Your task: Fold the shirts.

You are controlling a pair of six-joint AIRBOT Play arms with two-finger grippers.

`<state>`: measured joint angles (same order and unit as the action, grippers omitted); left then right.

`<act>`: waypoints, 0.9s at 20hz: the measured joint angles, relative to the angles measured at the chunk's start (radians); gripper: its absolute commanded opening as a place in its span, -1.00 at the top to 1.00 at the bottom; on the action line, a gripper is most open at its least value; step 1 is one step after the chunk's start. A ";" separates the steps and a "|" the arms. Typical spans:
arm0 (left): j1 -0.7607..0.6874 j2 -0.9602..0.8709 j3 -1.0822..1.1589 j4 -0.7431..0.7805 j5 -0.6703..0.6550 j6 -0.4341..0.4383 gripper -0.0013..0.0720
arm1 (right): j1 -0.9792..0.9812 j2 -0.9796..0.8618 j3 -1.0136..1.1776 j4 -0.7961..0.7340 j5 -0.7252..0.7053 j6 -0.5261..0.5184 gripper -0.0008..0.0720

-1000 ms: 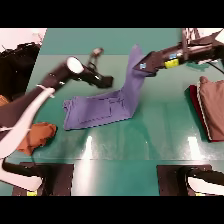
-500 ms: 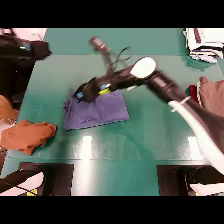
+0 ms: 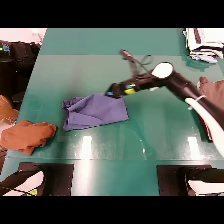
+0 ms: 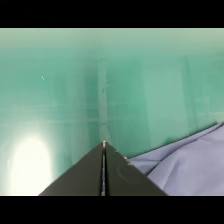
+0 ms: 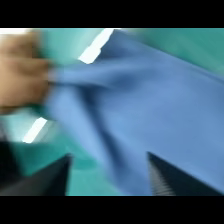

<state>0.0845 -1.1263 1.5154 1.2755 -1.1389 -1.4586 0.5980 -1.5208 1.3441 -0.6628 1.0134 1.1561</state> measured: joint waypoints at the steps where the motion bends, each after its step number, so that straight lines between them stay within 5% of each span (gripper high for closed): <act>1: 0.001 0.000 0.000 0.000 -0.003 0.000 0.91 | -0.056 0.009 -0.048 -0.029 0.013 0.021 -0.77; 6: 0.002 -0.002 -0.004 -0.023 -0.007 0.001 0.90 | -0.216 -0.063 -0.143 -0.053 0.080 0.069 -0.74; 11: 0.002 -0.003 -0.026 -0.046 -0.005 0.001 0.90 | -0.174 -0.233 -0.032 -0.009 0.156 0.080 -0.59; 14: 0.002 -0.003 -0.031 -0.065 -0.006 0.001 0.90 | -0.111 -0.325 0.055 0.034 0.182 0.081 0.03; 17: 0.002 -0.003 -0.033 -0.100 -0.006 0.001 0.91 | -0.052 -0.385 0.123 0.050 0.187 0.082 0.93; 18: 0.002 -0.003 -0.034 -0.117 -0.006 0.002 0.91 | -0.038 -0.393 0.141 0.054 0.187 0.076 0.93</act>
<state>0.0864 -1.1297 1.4818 1.1584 -1.1450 -1.4567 0.5602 -1.9141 1.4849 -0.6086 1.2003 1.2320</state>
